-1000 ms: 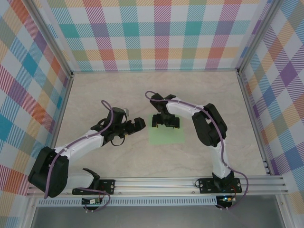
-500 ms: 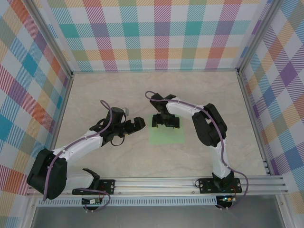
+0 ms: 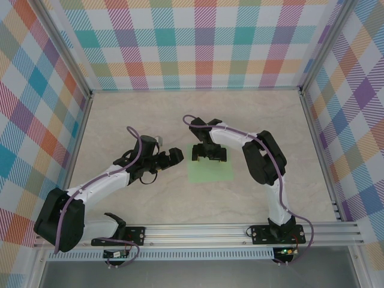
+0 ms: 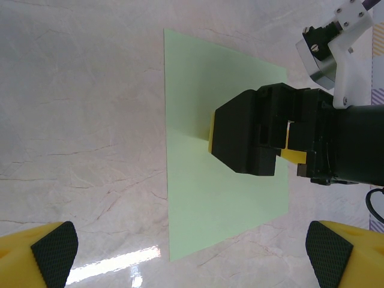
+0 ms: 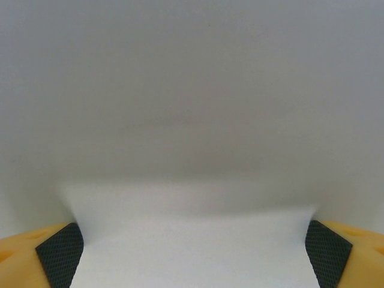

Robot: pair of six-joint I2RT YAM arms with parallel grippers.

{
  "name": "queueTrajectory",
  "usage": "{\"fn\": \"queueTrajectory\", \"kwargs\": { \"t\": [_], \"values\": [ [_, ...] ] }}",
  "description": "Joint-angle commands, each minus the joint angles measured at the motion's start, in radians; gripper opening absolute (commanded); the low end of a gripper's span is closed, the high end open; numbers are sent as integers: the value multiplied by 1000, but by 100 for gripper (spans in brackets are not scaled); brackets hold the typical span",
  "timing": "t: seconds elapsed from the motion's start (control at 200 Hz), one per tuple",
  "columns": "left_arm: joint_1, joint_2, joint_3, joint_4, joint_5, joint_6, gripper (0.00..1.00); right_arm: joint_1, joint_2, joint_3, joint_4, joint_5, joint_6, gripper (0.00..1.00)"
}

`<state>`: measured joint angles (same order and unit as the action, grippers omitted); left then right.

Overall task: Fold a paper plane with a square sheet of paper (pick it up from the middle)
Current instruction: First fold in half a square sheet of paper at the center of the table.

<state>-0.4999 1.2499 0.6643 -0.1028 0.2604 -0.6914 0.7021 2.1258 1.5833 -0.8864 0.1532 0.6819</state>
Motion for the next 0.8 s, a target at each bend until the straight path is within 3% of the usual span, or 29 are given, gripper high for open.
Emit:
{"fn": "queueTrajectory", "kwargs": {
  "t": [0.0,0.275,0.795],
  "values": [
    [3,-19,-4,-18,-1,9,100,16,9,31,-45,6,-46,100],
    [3,-26,-3,-22,2,9,100,15,36,57,-46,17,-67,100],
    [3,-26,-4,-25,-1,12,100,13,58,-62,39,-41,-32,98]
  ]
}}
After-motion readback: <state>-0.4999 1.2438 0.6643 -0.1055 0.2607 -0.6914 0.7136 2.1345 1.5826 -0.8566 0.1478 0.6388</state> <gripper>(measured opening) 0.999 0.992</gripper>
